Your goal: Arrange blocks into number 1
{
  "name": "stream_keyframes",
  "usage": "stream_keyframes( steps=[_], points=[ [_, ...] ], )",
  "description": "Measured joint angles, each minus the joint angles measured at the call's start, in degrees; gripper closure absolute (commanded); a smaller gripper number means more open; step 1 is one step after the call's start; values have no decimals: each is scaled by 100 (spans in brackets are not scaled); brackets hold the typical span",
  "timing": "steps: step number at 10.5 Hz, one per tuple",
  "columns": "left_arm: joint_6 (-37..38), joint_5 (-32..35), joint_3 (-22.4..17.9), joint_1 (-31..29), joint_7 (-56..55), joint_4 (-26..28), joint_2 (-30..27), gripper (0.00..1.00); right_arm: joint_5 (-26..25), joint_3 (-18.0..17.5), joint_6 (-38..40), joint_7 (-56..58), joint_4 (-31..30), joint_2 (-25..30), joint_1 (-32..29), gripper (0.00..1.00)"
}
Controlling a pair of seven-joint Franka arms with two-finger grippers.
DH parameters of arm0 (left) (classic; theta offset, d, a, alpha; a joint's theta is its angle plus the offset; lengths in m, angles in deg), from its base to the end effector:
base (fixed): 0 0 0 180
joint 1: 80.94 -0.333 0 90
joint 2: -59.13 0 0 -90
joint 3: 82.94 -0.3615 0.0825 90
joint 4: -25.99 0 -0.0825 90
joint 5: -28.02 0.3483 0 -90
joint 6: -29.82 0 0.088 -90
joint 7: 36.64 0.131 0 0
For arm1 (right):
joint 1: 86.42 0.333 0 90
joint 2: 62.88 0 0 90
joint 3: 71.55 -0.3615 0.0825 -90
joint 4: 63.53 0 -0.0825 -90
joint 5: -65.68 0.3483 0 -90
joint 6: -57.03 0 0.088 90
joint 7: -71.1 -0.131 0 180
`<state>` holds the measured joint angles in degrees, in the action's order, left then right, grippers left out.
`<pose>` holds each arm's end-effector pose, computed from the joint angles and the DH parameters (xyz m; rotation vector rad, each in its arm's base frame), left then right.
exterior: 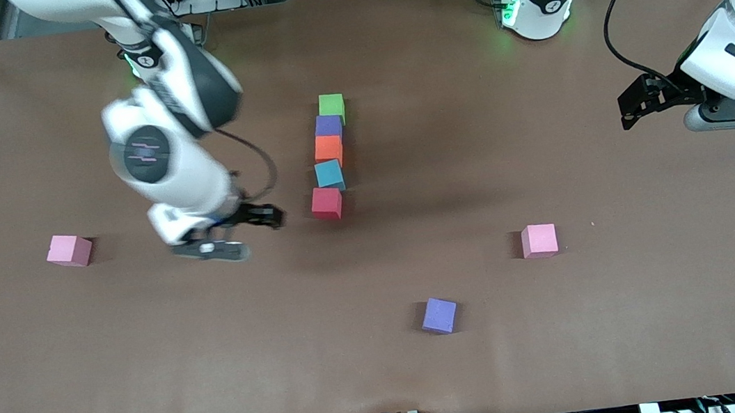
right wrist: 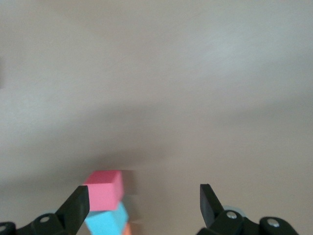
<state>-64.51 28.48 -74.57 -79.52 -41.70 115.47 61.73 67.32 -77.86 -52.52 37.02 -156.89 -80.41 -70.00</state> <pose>0.5354 -0.0893 0.6330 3.1346 -0.1297 0.0621 0.5803 0.2375 0.4739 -3.0807 0.3289 0.0738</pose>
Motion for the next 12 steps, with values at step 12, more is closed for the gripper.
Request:
stream_keyframes(
  steps=[12],
  points=[
    [10, 0, 41, 2, 0, -16, 0, 0, -244, 928, 1130, 3210, -33, 1345, -1455, 0]
  ],
)
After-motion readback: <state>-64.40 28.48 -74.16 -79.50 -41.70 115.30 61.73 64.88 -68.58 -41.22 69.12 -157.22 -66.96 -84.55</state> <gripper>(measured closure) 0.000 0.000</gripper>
